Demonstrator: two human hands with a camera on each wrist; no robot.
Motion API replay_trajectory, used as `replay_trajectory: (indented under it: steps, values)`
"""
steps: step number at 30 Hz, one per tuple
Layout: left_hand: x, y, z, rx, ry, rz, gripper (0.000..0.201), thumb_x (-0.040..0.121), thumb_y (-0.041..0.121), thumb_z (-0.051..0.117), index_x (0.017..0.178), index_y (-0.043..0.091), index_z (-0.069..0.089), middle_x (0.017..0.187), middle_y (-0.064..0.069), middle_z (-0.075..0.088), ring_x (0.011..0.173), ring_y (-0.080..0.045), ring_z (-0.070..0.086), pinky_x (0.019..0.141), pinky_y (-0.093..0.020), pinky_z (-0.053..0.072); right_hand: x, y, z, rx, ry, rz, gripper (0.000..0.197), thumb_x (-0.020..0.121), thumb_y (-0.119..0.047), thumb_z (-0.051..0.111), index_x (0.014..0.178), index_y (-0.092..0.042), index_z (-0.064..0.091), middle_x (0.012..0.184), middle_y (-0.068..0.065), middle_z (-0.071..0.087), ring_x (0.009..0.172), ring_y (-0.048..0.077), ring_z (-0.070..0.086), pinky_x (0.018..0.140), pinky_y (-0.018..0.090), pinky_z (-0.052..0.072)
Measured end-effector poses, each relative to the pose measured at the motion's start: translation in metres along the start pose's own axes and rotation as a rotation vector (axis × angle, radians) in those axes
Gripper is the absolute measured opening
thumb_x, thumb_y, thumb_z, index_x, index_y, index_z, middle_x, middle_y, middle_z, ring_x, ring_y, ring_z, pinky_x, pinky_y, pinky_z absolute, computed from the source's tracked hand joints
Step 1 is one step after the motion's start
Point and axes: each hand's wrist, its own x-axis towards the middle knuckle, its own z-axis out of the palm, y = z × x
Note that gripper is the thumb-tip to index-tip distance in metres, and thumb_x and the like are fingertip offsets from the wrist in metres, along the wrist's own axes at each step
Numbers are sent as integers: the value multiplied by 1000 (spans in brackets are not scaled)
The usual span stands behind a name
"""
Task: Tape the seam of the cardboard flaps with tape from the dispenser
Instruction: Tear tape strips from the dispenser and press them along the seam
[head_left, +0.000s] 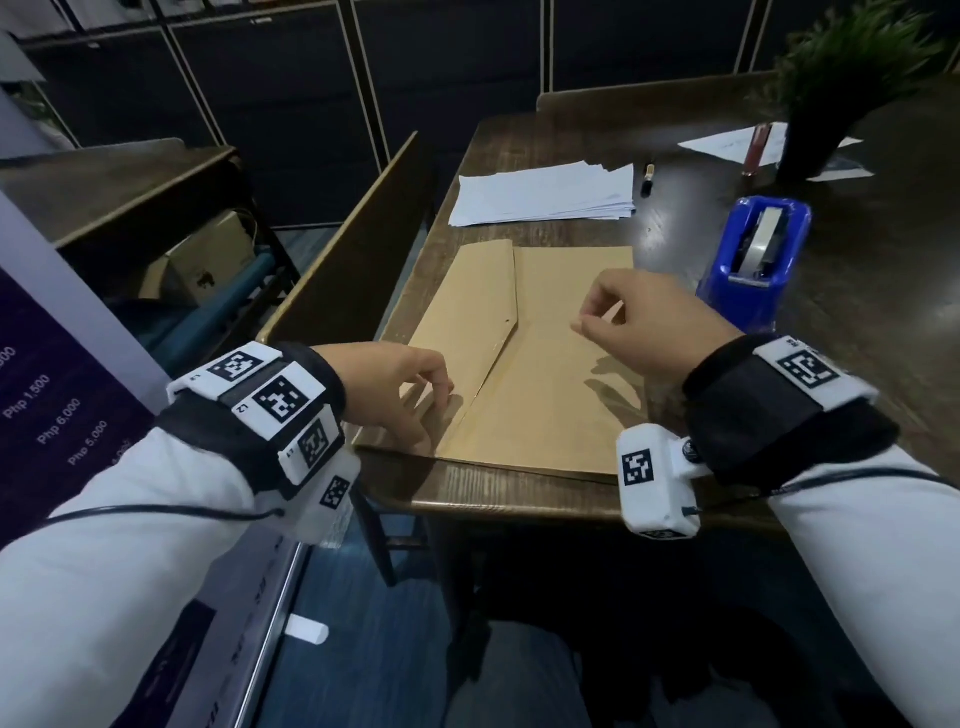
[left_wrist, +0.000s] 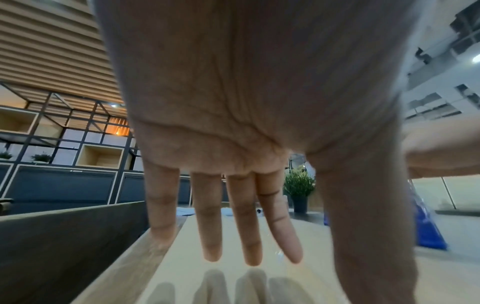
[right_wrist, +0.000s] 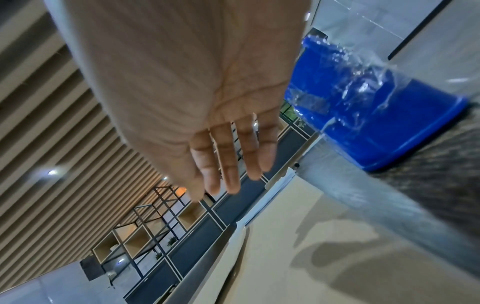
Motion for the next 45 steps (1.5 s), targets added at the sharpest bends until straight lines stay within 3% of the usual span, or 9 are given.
replay_trajectory:
  steps: [7, 14, 24, 26, 31, 33, 36, 40, 45]
  values:
    - [14, 52, -11, -23, 324, 103, 28, 91, 38, 58, 118, 30, 57, 131, 9, 56, 126, -12, 48, 104, -36, 40, -9, 22, -21, -2, 536, -99, 12, 93, -14, 46, 95, -13, 57, 101, 3, 55, 97, 21, 51, 82, 40, 48]
    - [56, 129, -14, -128, 538, 196, 21, 97, 32, 46, 109, 27, 62, 117, 9, 63, 110, -14, 57, 88, -32, 46, -15, 72, -42, -4, 541, 28, 27, 100, -18, 35, 118, -7, 53, 122, 7, 50, 111, 21, 46, 86, 24, 32]
    - [98, 197, -22, -490, 507, 312, 32, 101, 24, 40, 114, 13, 68, 113, 0, 67, 105, -12, 58, 85, -24, 40, 7, 104, -47, 89, 368, 253, 67, 95, -61, 21, 125, -6, 45, 126, 15, 54, 109, 29, 55, 86, 38, 43]
    - [101, 203, -22, -590, 454, 338, 33, 101, 22, 39, 113, 10, 67, 111, -6, 68, 104, -16, 60, 90, -30, 45, 8, 105, -46, 140, 336, 286, 82, 88, -72, 18, 130, -5, 41, 119, 15, 59, 101, 28, 58, 79, 36, 43]
    - [106, 205, -19, -687, 339, 380, 32, 102, 22, 39, 105, 9, 69, 85, -2, 64, 77, -11, 54, 82, -33, 44, 6, 102, -50, 183, 286, 289, 124, 60, -93, 2, 135, -1, 37, 133, 21, 53, 115, 33, 55, 92, 44, 44]
    - [107, 201, -20, -662, 332, 387, 30, 101, 21, 41, 102, 13, 70, 80, 4, 65, 74, -8, 56, 84, -33, 46, 4, 101, -50, 153, 272, 284, 120, 63, -91, 5, 136, -1, 36, 136, 21, 50, 118, 34, 54, 94, 44, 43]
    - [107, 194, -20, -679, 282, 375, 28, 101, 22, 43, 99, 21, 71, 99, -5, 73, 99, -24, 65, 99, -45, 47, -2, 101, -48, 107, 261, 256, 114, 68, -88, 7, 136, -2, 37, 136, 21, 50, 118, 33, 53, 94, 42, 44]
    - [100, 188, -21, -712, 239, 371, 26, 100, 20, 44, 96, 26, 69, 103, -6, 72, 102, -22, 65, 100, -39, 49, -8, 95, -48, 23, 261, 258, 109, 71, -86, 6, 133, -3, 41, 131, 18, 54, 109, 31, 58, 79, 37, 43]
    - [90, 178, -22, -750, 159, 361, 25, 100, 20, 45, 105, 21, 70, 110, -9, 71, 105, -25, 64, 97, -34, 50, -11, 90, -56, -105, 363, 191, 80, 82, -77, 8, 79, -13, 57, 77, 8, 62, 70, 23, 58, 60, 31, 38]
